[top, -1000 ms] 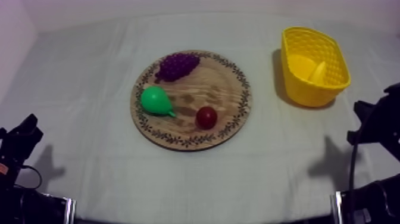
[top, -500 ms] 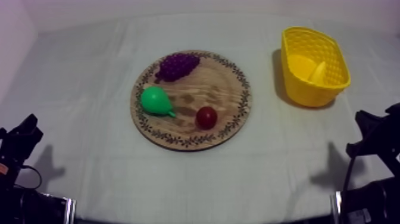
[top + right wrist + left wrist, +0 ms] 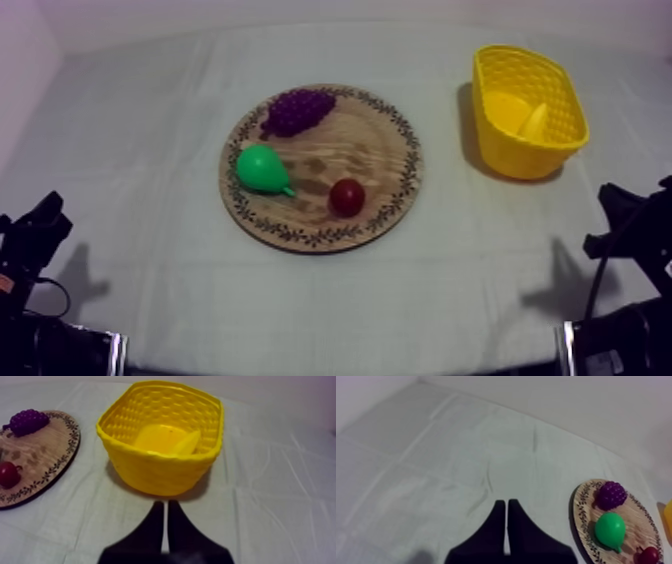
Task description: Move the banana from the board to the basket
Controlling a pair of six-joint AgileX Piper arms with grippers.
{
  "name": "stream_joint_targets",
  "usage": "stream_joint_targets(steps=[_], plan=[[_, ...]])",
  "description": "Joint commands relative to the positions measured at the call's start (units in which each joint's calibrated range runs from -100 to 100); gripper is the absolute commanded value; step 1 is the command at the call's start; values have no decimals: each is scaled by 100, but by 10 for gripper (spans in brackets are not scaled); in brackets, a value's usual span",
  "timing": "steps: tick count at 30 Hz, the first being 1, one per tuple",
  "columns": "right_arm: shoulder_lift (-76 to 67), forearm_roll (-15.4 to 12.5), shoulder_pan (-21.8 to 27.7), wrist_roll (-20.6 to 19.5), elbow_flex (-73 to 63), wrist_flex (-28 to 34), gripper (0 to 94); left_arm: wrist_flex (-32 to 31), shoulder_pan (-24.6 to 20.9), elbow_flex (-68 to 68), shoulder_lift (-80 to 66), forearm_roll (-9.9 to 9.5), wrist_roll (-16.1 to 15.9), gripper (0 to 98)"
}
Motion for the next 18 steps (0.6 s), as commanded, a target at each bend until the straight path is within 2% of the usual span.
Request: stream_joint_targets(steps=[1,18], plan=[[-4,9,-8,317,7,1,5,-2,-3,3,-3,2,-1,1],[-5,21,-15,409,14,-19,5,-2,-3,3,-3,2,-1,1]])
